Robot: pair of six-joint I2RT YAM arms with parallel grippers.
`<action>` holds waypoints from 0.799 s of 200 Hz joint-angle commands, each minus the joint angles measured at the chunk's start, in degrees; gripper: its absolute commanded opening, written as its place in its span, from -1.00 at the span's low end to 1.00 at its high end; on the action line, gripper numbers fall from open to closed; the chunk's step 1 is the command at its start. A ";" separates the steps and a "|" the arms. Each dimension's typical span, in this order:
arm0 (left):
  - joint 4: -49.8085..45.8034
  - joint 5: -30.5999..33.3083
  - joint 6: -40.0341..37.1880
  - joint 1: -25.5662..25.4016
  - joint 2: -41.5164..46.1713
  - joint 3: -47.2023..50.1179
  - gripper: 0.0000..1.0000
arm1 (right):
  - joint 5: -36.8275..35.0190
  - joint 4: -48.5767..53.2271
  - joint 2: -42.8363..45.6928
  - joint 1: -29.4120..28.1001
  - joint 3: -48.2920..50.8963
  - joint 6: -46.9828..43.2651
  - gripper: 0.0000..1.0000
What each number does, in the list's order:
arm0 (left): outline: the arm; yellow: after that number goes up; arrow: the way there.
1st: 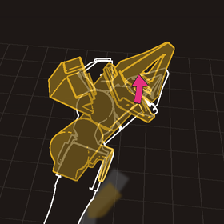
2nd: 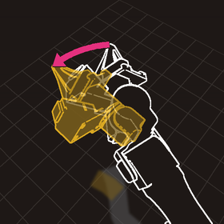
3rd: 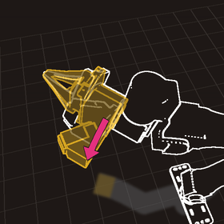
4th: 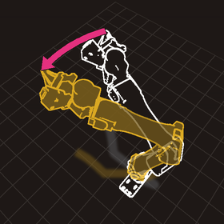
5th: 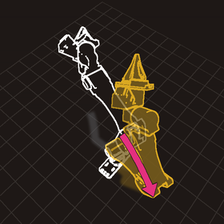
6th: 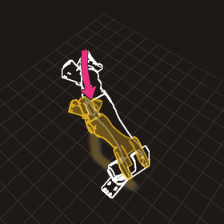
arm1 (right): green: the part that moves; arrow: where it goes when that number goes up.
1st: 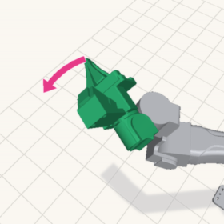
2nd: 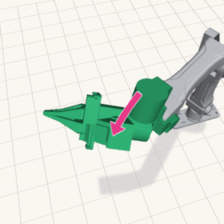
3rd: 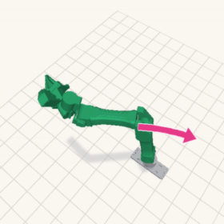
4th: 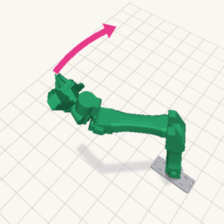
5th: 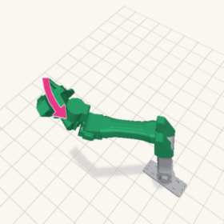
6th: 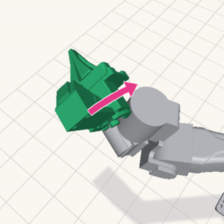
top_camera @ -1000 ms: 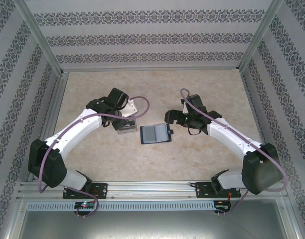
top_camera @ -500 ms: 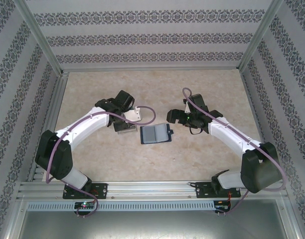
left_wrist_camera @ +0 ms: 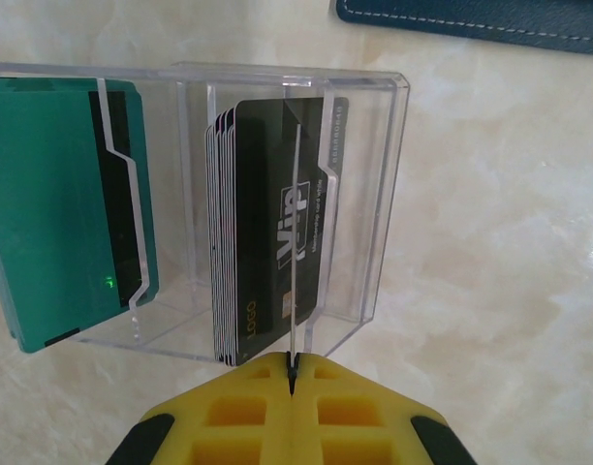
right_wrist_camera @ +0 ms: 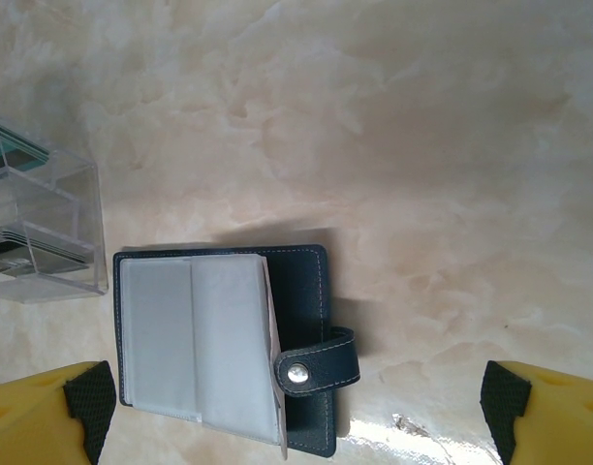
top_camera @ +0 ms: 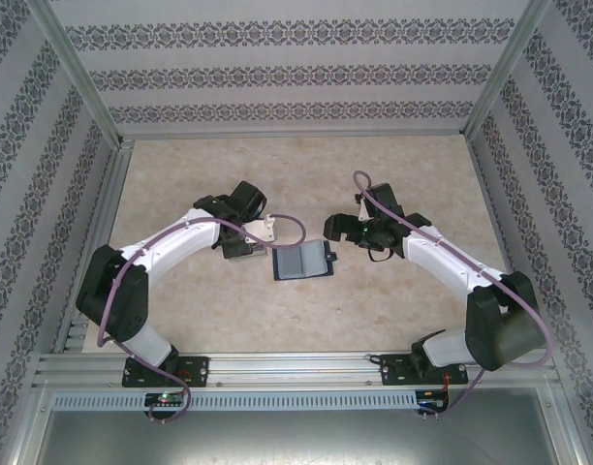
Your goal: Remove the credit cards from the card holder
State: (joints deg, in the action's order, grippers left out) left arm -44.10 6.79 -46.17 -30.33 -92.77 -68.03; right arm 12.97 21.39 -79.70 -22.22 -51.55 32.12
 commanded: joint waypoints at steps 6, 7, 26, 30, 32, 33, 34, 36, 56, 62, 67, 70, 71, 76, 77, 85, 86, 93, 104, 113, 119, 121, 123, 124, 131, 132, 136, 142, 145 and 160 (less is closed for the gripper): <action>1.62 1.56 -1.38 -0.45 -1.30 0.24 -1.00 | 0.83 0.25 0.26 0.58 0.17 -0.82 0.96; 1.63 1.56 -1.33 -0.44 -1.33 0.21 -1.00 | 0.74 0.33 0.30 0.59 0.15 -0.83 0.96; 1.90 1.22 -1.26 -0.51 -2.25 -0.04 -1.00 | 0.82 0.16 0.35 0.60 0.44 -0.75 0.97; 2.06 1.19 -1.11 -0.52 -2.39 -0.04 -1.00 | 0.82 0.15 0.36 0.60 0.48 -0.74 0.97; 2.01 1.10 -0.98 -0.59 -2.47 -0.14 -1.00 | 0.83 0.17 0.39 0.60 0.48 -0.70 0.96; 2.05 1.07 -0.87 -0.60 -2.53 -0.20 -1.00 | 0.83 0.16 0.41 0.60 0.53 -0.68 0.97; 2.11 1.05 -0.82 -0.61 -2.56 -0.19 -1.00 | 0.83 0.11 0.37 0.60 0.55 -0.66 0.97; 2.22 1.00 -0.66 -0.68 -2.69 -0.29 -1.00 | 0.89 0.14 0.41 0.57 0.57 -0.66 0.96; 2.43 0.84 0.20 -0.74 -3.78 -0.93 -0.96 | 1.16 -0.09 0.25 0.60 0.66 -0.57 0.96; 2.57 1.05 0.26 -0.85 -4.13 -0.97 -0.87 | 1.18 -0.10 0.31 0.59 0.66 -0.57 0.96; 3.03 1.44 0.37 -0.94 -4.32 -0.88 -0.85 | 1.18 -0.07 0.30 0.60 0.66 -0.57 0.96; 3.23 1.55 0.45 -0.96 -4.41 -0.82 -0.85 | 1.18 -0.10 0.27 0.60 0.66 -0.57 0.97; 3.31 1.64 0.46 -0.96 -4.42 -0.76 -0.85 | 1.13 -0.06 0.26 0.60 0.66 -0.57 0.97; 3.43 1.68 0.60 -1.11 -4.56 -0.74 -0.83 | 1.18 -0.09 0.39 0.60 0.66 -0.56 0.96; 3.46 1.67 0.62 -1.08 -4.59 -0.72 -0.82 | 1.18 -0.11 0.36 0.60 0.66 -0.56 0.97; 3.78 1.89 1.03 -1.05 -4.74 -0.79 -0.76 | 1.18 0.00 0.47 0.55 0.66 -0.57 0.97; 3.85 1.95 1.06 -1.05 -4.76 -0.79 -0.75 | 1.18 -0.02 0.45 0.57 0.66 -0.57 0.97; 4.20 2.46 1.40 -1.06 -4.79 -0.84 -0.71 | 1.18 0.06 0.54 0.60 0.66 -0.57 0.97; 4.42 2.70 1.55 -1.05 -4.79 -0.87 -0.69 | 1.18 0.13 0.65 0.60 0.66 -0.57 0.97; 4.78 3.24 1.45 -1.09 -4.87 -0.64 -0.66 | 1.16 0.07 0.60 0.60 0.75 -0.57 0.97; 5.11 3.75 1.49 -1.03 -4.96 -0.55 -0.58 | 1.08 0.06 0.61 0.61 0.70 -0.57 0.97; 5.21 3.93 1.51 -1.04 -4.96 -0.53 -0.56 | 1.07 0.01 0.62 0.60 0.67 -0.57 0.97; 5.31 4.09 1.50 -1.05 -5.03 -0.46 -0.55 | 1.11 -0.02 0.61 0.60 0.66 -0.57 0.97; 5.37 4.19 1.51 -1.05 -5.04 -0.45 -0.55 | 1.05 0.02 0.65 0.60 0.66 -0.57 0.96; 5.64 4.78 1.51 -0.97 -5.09 -0.50 -0.54 | 1.18 0.03 0.58 0.60 0.66 -0.48 0.96; 5.66 4.84 1.52 -0.96 -5.12 -0.51 -0.54 | 1.18 -0.04 0.64 0.60 0.66 -0.48 0.96; 5.87 5.17 1.45 -0.96 -5.14 -0.44 -0.54 | 1.30 -0.09 0.56 0.60 0.66 -0.48 0.96; 6.20 5.62 1.48 -0.94 -5.21 -0.50 -0.54 | 1.42 -0.11 0.62 0.64 0.63 -0.48 0.96; 6.32 5.74 1.54 -0.96 -5.22 -0.52 -0.54 | 1.44 -0.09 0.61 0.60 0.58 -0.48 0.96; 6.25 6.15 1.96 -0.96 -5.14 -1.04 -0.37 | 1.44 -0.05 0.76 0.60 0.57 -0.48 0.96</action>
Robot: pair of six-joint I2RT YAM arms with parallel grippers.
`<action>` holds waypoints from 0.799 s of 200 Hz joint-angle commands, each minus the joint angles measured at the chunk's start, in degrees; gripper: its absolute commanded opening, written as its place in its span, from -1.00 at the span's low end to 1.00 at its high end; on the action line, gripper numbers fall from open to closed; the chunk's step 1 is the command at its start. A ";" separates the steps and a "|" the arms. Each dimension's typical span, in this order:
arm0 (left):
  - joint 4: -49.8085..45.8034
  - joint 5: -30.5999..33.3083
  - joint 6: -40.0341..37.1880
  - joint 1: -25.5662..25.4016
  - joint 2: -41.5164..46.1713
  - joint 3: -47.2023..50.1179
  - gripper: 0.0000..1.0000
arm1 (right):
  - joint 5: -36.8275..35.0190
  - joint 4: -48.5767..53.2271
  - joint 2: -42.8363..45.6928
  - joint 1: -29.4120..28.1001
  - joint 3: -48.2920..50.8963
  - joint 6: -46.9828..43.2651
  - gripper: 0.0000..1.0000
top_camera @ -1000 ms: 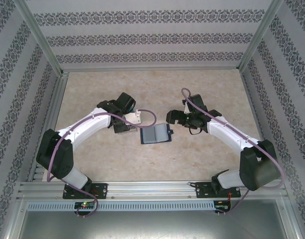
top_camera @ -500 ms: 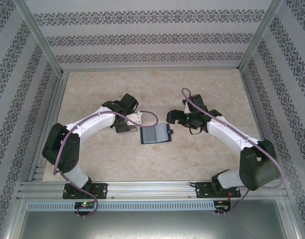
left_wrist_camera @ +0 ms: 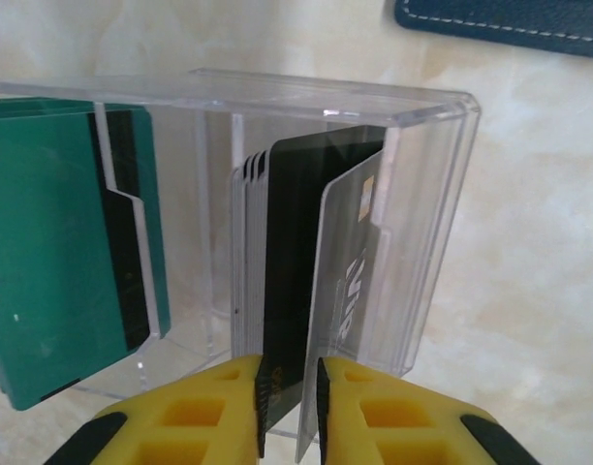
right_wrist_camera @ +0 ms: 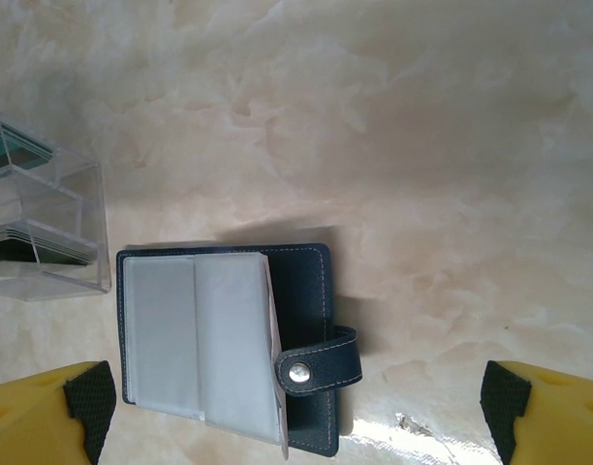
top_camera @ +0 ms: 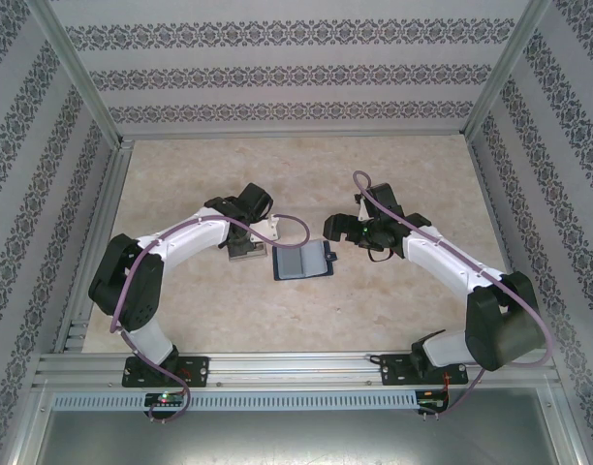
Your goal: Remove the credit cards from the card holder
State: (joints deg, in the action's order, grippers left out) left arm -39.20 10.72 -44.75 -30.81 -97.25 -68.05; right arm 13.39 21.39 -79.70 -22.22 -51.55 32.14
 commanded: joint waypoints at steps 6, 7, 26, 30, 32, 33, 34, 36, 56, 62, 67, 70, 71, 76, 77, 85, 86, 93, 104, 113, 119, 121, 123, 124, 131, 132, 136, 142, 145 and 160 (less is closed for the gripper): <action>1.20 2.20 0.88 -0.48 -0.53 -1.39 -0.36 | 1.15 -0.10 0.70 0.55 0.57 -0.50 0.97; 1.22 2.20 0.93 -0.53 -0.51 -1.39 -0.36 | 1.13 -0.06 0.74 0.57 0.57 -0.50 0.97; 0.77 1.10 3.57 -0.18 0.28 -2.46 -0.01 | 1.89 -0.27 0.71 0.57 0.77 -0.50 0.97; 0.57 0.83 4.24 -0.06 0.43 -2.77 0.05 | 1.90 -0.28 0.70 0.52 0.75 -0.50 0.97; 0.52 0.80 4.59 0.02 0.47 -2.91 0.06 | 1.97 -0.22 0.73 0.51 0.73 -0.50 0.96; 0.43 0.71 4.76 0.08 0.48 -3.03 0.06 | 1.98 -0.21 0.76 0.47 0.74 -0.50 0.97; 0.39 0.66 4.94 0.15 0.53 -3.08 0.07 | 1.99 -0.21 0.72 0.49 0.70 -0.46 0.96; 0.30 0.63 5.29 0.25 0.56 -3.24 0.07 | 2.06 -0.14 0.72 0.50 0.67 -0.42 0.97; -0.57 -0.02 8.68 1.24 1.46 -4.70 0.14 | 2.34 -0.15 0.56 0.29 0.57 -0.45 0.97; -0.63 -0.23 10.00 1.44 1.85 -5.10 0.17 | 2.43 -0.19 0.43 0.09 0.51 -0.50 0.96; -0.92 -0.46 11.40 1.60 2.25 -5.57 0.21 | 2.43 -0.18 0.31 -0.07 0.44 -0.49 0.97; -1.20 -0.82 12.37 1.62 2.43 -5.96 0.24 | 2.50 -0.14 0.22 -0.27 0.40 -0.54 0.97; -1.26 -0.85 12.70 1.67 2.47 -6.09 0.26 | 2.51 -0.13 0.19 -0.27 0.40 -0.57 0.97; -1.82 -1.41 14.59 1.78 2.71 -6.75 0.31 | 2.45 -0.16 0.04 -0.56 0.40 -0.63 0.96; -1.96 -1.54 15.04 1.79 2.78 -6.79 0.32 | 2.44 -0.18 -0.03 -0.64 0.35 -0.65 0.97; -2.83 -2.53 18.15 1.84 3.17 -7.86 0.51 | 2.31 -0.11 -0.35 -1.23 0.16 -0.83 0.97; -2.95 -2.63 18.62 1.87 3.23 -7.96 0.54 | 2.28 -0.11 -0.45 -1.28 0.15 -0.84 0.97; -3.24 -3.38 21.68 2.02 3.74 -8.54 0.67 | 2.09 -0.03 -0.80 -1.86 -0.10 -0.91 0.96; -3.82 -5.36 26.91 2.30 4.52 -9.38 0.90 | 1.82 0.13 -1.64 -2.87 -0.53 -1.32 0.91; -4.06 -7.35 31.47 2.67 5.31 -9.73 0.99 | 1.33 0.41 -2.46 -3.80 -0.98 -1.72 0.84; -3.63 -7.47 34.96 2.88 5.79 -9.65 0.99 | 0.96 0.60 -3.03 -4.36 -1.19 -2.12 0.78; -3.50 -7.47 36.09 2.93 5.94 -9.60 0.99 | 0.81 0.61 -3.30 -4.62 -1.30 -2.24 0.75; -3.44 -7.75 37.16 3.01 6.07 -9.59 0.99 | 0.69 0.68 -3.47 -4.84 -1.34 -2.32 0.73; -3.44 -7.92 37.66 3.06 6.18 -9.57 0.99 | 0.59 0.72 -3.55 -4.93 -1.35 -2.38 0.73; -3.18 -9.12 40.95 3.24 6.75 -9.35 0.99 | 0.10 0.96 -4.39 -5.64 -1.52 -2.56 0.67; -3.13 -9.17 41.36 3.27 6.91 -9.28 0.99 | 0.04 0.99 -4.44 -5.73 -1.53 -2.59 0.66; -2.64 -8.95 43.33 3.37 7.44 -8.97 0.99 | -0.08 1.09 -4.85 -6.02 -1.62 -2.67 0.61; -1.75 -7.52 46.77 3.39 8.21 -8.33 0.99 | -0.18 1.12 -5.45 -6.59 -1.62 -2.74 0.55; -1.44 -6.78 48.70 3.39 8.66 -8.01 0.99 | -0.29 1.18 -5.74 -6.87 -1.62 -2.80 0.52; -0.02 -6.93 54.98 4.06 10.96 -6.30 0.99 | -0.88 1.18 -6.96 -8.15 -1.71 -3.11 0.31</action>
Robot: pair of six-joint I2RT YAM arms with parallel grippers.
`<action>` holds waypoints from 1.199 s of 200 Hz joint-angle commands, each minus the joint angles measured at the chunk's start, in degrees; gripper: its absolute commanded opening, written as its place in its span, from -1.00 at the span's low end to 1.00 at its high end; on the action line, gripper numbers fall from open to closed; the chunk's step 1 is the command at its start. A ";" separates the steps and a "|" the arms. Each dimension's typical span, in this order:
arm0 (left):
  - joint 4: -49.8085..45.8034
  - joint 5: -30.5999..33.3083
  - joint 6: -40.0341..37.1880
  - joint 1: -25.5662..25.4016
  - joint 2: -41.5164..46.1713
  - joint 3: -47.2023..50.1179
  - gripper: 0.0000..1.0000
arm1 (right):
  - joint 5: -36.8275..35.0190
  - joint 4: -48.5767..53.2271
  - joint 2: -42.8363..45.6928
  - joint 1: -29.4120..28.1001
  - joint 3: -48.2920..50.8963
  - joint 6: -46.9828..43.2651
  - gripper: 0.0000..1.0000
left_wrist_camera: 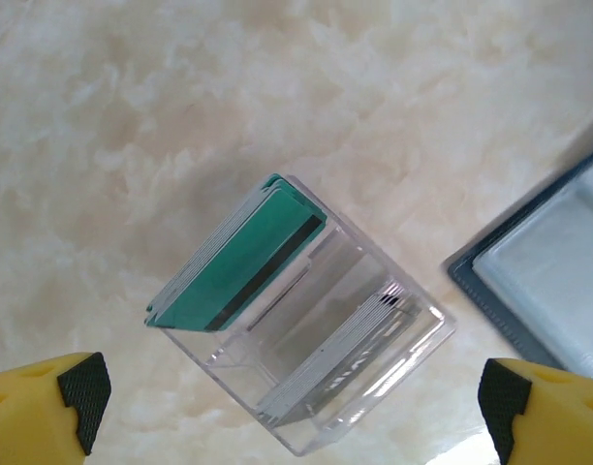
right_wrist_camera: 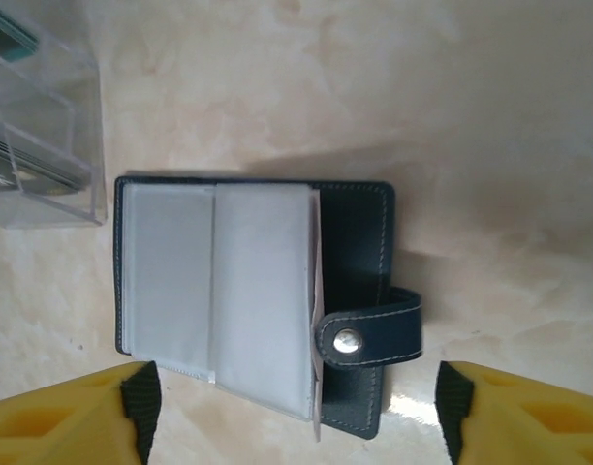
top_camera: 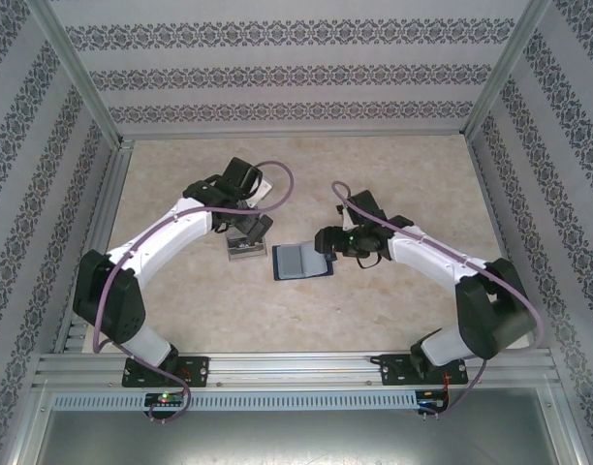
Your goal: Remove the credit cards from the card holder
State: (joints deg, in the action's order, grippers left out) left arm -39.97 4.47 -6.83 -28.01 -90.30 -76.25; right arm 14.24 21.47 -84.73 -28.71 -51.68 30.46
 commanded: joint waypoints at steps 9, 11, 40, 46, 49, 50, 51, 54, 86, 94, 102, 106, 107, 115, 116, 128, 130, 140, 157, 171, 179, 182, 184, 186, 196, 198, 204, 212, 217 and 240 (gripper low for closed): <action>1.38 1.70 22.24 1.37 5.58 3.15 0.99 | -1.96 1.29 -2.81 -2.25 -1.70 -1.48 0.21; 1.31 2.52 23.40 1.38 5.93 3.37 0.99 | -1.94 1.29 -2.99 -2.37 -1.79 -1.53 0.18; 1.29 1.80 35.28 2.59 10.06 7.18 0.99 | -3.09 2.27 -5.41 -3.44 -2.28 -2.21 -0.02; 2.08 0.17 36.95 2.57 10.77 8.23 0.99 | -3.29 2.34 -5.81 -3.54 -2.09 -2.33 -0.03; 2.70 -0.66 37.93 2.57 11.06 8.86 0.99 | -3.46 2.38 -6.00 -3.62 -2.06 -2.40 -0.03; 2.92 -0.81 38.29 2.59 11.17 9.07 0.99 | -3.49 2.36 -6.03 -3.63 -2.04 -2.41 -0.03; 3.16 -1.23 38.64 2.60 11.27 9.35 0.99 | -3.55 2.40 -6.09 -3.63 -2.03 -2.41 -0.03; 4.01 -2.35 39.59 2.54 11.69 10.05 1.00 | -3.66 2.38 -6.33 -3.70 -1.93 -2.46 -0.03; 12.45 -12.19 50.17 2.51 13.37 17.72 0.86 | -5.38 3.49 -8.24 -4.32 -2.02 -3.28 -0.11; 14.27 -13.69 52.12 2.28 13.38 19.23 0.83 | -5.69 3.52 -8.13 -4.47 -2.09 -3.42 -0.11; 16.43 -15.18 53.98 1.92 13.43 20.71 0.80 | -6.03 3.61 -8.05 -4.60 -2.19 -3.56 -0.11; 17.82 -16.33 54.54 1.84 13.36 21.54 0.78 | -6.14 3.69 -8.08 -4.66 -2.32 -3.56 -0.11; 18.17 -16.60 54.72 1.79 13.29 21.69 0.77 | -6.15 3.76 -8.08 -4.68 -2.35 -3.61 -0.11; 20.32 -18.27 55.83 1.36 13.05 22.90 0.72 | -6.25 3.97 -8.32 -4.72 -2.57 -3.61 -0.12; 20.65 -18.36 55.98 1.28 13.00 23.03 0.71 | -6.24 3.99 -8.38 -4.75 -2.60 -3.63 -0.12; 23.24 -19.96 57.68 0.32 12.10 24.06 0.65 | -6.33 4.20 -9.04 -4.86 -2.94 -3.81 -0.16; 23.74 -20.36 57.91 0.21 11.93 24.15 0.64 | -6.33 4.21 -9.18 -4.86 -2.93 -3.82 -0.17; 25.46 -22.45 59.33 -0.35 10.54 24.50 0.60 | -6.71 4.46 -9.80 -5.04 -3.07 -3.91 -0.28; 28.59 -25.43 60.63 -1.93 7.59 24.42 0.47 | -7.09 4.38 -10.31 -5.43 -2.73 -4.09 -0.33; 29.44 -25.63 61.05 -3.85 5.30 23.51 0.45 | -7.12 3.99 -10.67 -5.64 -2.29 -4.09 -0.45; 30.07 -26.07 61.29 -4.72 3.73 23.12 0.38 | -7.05 3.88 -10.93 -5.72 -1.96 -3.96 -0.48; 30.45 -26.27 61.45 -4.98 3.07 23.06 0.37 | -7.04 3.80 -10.98 -5.69 -1.93 -3.92 -0.48; 30.71 -26.42 61.55 -5.20 2.69 23.00 0.35 | -6.97 3.76 -11.09 -5.69 -1.89 -3.85 -0.49; 30.95 -26.61 61.64 -5.32 2.28 22.92 0.34 | -6.95 3.69 -11.14 -5.75 -1.83 -3.83 -0.49; 32.03 -27.44 62.23 -5.94 0.39 22.70 0.29 | -6.69 3.46 -11.42 -5.85 -1.53 -3.55 -0.49; 32.18 -27.53 62.34 -6.03 0.04 22.72 0.28 | -6.64 3.41 -11.42 -5.88 -1.46 -3.47 -0.49; 32.75 -27.73 62.58 -6.32 -0.96 22.71 0.23 | -6.65 3.24 -11.51 -5.94 -1.32 -3.34 -0.50; 33.47 -27.76 62.77 -6.61 -1.97 22.64 0.21 | -6.61 3.00 -11.43 -5.99 -1.08 -3.17 -0.52; 33.80 -27.73 62.88 -6.70 -2.59 22.57 0.21 | -6.68 2.85 -11.42 -5.94 -0.90 -3.00 -0.52; 34.58 -28.11 62.65 -6.88 -4.71 21.77 0.19 | -6.68 2.61 -11.17 -6.00 -0.44 -2.78 -0.52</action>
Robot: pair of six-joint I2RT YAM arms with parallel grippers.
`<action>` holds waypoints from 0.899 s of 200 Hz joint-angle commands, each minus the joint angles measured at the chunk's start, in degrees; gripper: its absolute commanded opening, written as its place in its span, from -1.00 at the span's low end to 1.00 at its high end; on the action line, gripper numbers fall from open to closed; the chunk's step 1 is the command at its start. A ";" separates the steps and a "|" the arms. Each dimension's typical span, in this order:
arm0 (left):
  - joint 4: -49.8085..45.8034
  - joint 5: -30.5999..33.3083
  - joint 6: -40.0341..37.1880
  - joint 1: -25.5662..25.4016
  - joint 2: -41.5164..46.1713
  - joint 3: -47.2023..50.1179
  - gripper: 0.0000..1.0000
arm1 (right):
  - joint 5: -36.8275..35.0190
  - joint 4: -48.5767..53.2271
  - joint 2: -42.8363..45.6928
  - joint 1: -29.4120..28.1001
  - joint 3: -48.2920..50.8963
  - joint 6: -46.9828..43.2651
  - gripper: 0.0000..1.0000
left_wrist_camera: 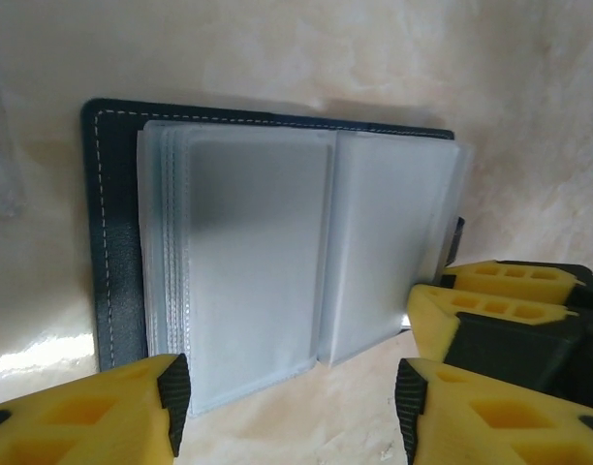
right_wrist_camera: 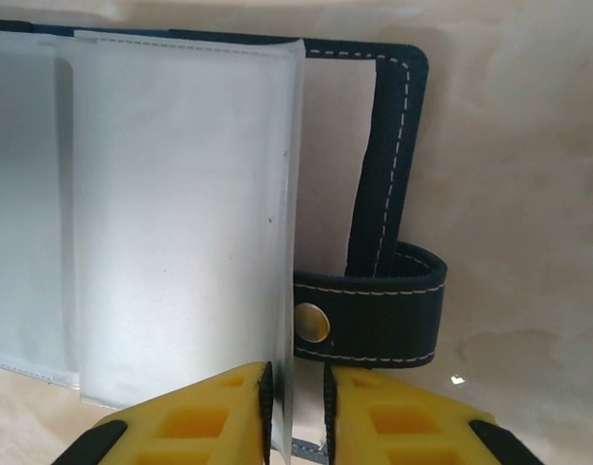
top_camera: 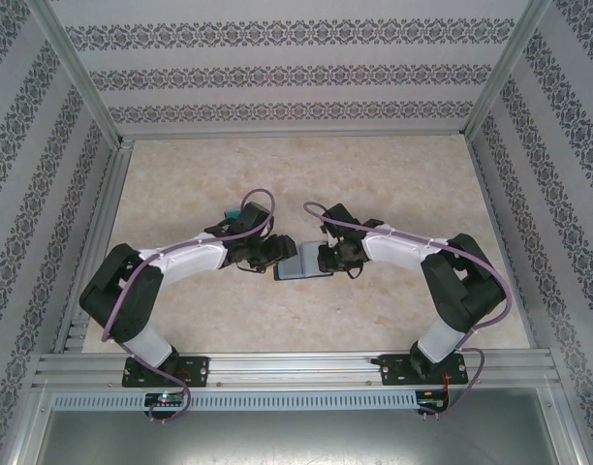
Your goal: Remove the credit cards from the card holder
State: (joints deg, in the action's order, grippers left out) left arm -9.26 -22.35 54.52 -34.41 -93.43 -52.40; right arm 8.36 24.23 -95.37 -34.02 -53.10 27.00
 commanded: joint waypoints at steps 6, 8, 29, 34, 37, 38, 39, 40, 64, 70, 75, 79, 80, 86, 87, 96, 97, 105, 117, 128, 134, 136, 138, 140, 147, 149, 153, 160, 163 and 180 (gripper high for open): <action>3.64 -1.19 1.22 -0.56 -1.98 -2.31 0.19 | -0.80 -0.12 -0.52 -0.62 0.98 0.68 -0.52; 3.55 -1.14 1.16 -0.61 -2.12 -2.36 0.19 | -0.85 -0.14 -0.52 -0.68 1.05 0.68 -0.52; 3.24 -1.05 1.02 -0.61 -2.96 -2.45 0.18 | -0.85 -0.30 -0.34 -0.69 1.27 0.77 -0.52; 3.25 -1.08 0.96 -0.65 -3.14 -2.48 0.18 | -0.80 -0.31 -0.30 -0.64 1.29 0.79 -0.52; 3.14 -1.04 0.94 -0.65 -3.28 -2.48 0.18 | -0.77 -0.26 -0.26 -0.62 1.25 0.77 -0.52; 3.12 -1.03 0.94 -0.65 -3.31 -2.46 0.18 | -0.74 -0.24 -0.30 -0.66 1.25 0.81 -0.52; 3.11 -1.03 0.94 -0.65 -3.37 -2.50 0.18 | -0.73 -0.28 -0.32 -0.63 1.20 0.79 -0.52; 3.11 -1.03 0.94 -0.65 -3.44 -2.51 0.18 | -0.72 -0.26 -0.33 -0.67 1.22 0.78 -0.52; 3.24 -1.27 0.96 -0.74 -4.73 -2.44 0.18 | -0.80 -0.27 -0.28 -0.62 1.11 0.77 -0.51; 3.27 -1.23 1.02 -0.74 -4.91 -2.40 0.18 | -0.80 -0.29 -0.30 -0.61 1.07 0.77 -0.51; 3.10 -1.08 1.03 -0.81 -4.99 -2.30 0.18 | -0.72 -0.30 -0.28 -0.69 1.03 0.80 -0.50; 2.99 -1.00 1.03 -0.83 -5.07 -2.29 0.18 | -0.77 -0.17 -0.29 -0.68 0.99 0.77 -0.50; 3.01 -0.97 1.02 -0.83 -5.09 -2.32 0.18 | -0.79 -0.16 -0.32 -0.69 0.98 0.77 -0.50; 2.89 -0.93 0.97 -0.84 -5.08 -2.29 0.18 | -0.80 -0.22 -0.27 -0.69 0.98 0.77 -0.50; 2.86 -0.94 0.95 -0.83 -5.09 -2.28 0.18 | -0.80 -0.23 -0.26 -0.70 0.98 0.77 -0.50; 2.63 -0.72 0.78 -0.84 -5.20 -2.40 0.18 | -0.80 -0.23 -0.31 -0.69 0.90 0.77 -0.50; 2.52 -0.61 0.77 -0.83 -5.19 -2.47 0.18 | -0.80 -0.19 -0.32 -0.65 0.90 0.77 -0.50; 1.74 -0.07 0.59 -0.84 -5.23 -2.60 0.18 | -0.79 -0.15 -0.34 -0.69 0.89 0.77 -0.50; 1.43 0.15 0.37 -0.84 -5.27 -2.46 0.18 | -0.80 -0.20 -0.34 -0.65 0.90 0.77 -0.50; 1.39 0.12 0.42 -0.90 -5.44 -2.38 0.18 | -0.89 -0.18 -0.34 -0.67 0.89 0.77 -0.50; 1.18 0.03 0.45 -0.88 -5.61 -2.44 0.18 | -0.84 -0.20 -0.34 -0.68 0.82 0.77 -0.50; 1.17 0.03 0.38 -0.91 -5.69 -2.46 0.18 | -0.81 -0.18 -0.41 -0.63 0.81 0.77 -0.50; 1.13 0.02 0.38 -0.92 -5.75 -2.51 0.18 | -0.87 -0.20 -0.42 -0.66 0.81 0.77 -0.50; 1.09 0.02 0.34 -0.92 -5.79 -2.55 0.18 | -0.88 -0.18 -0.43 -0.66 0.81 0.77 -0.50; 0.68 0.15 0.30 -0.92 -6.00 -2.74 0.18 | -0.86 -0.22 -0.43 -0.64 0.82 0.77 -0.50; 0.41 0.28 0.25 -0.92 -6.05 -2.78 0.18 | -0.92 -0.17 -0.43 -0.68 0.85 0.81 -0.50; 0.11 0.50 0.18 -0.92 -6.11 -2.90 0.18 | -0.89 -0.15 -0.50 -0.70 0.78 0.84 -0.50; -0.17 0.70 0.02 -0.94 -6.15 -2.95 0.18 | -0.89 -0.18 -0.49 -0.69 0.77 0.86 -0.50; -0.18 0.70 -0.02 -0.92 -6.15 -2.90 0.18 | -0.87 -0.17 -0.59 -0.68 0.73 0.87 -0.50; -0.92 0.82 -0.19 -0.99 -6.57 -3.43 0.18 | -0.98 -0.22 -0.59 -0.61 0.72 0.88 -0.49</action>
State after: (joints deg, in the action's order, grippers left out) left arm -7.33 -22.41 54.72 -34.54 -98.85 -53.89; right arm 8.36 23.79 -95.37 -34.02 -52.75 27.05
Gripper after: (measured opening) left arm 0.592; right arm 0.250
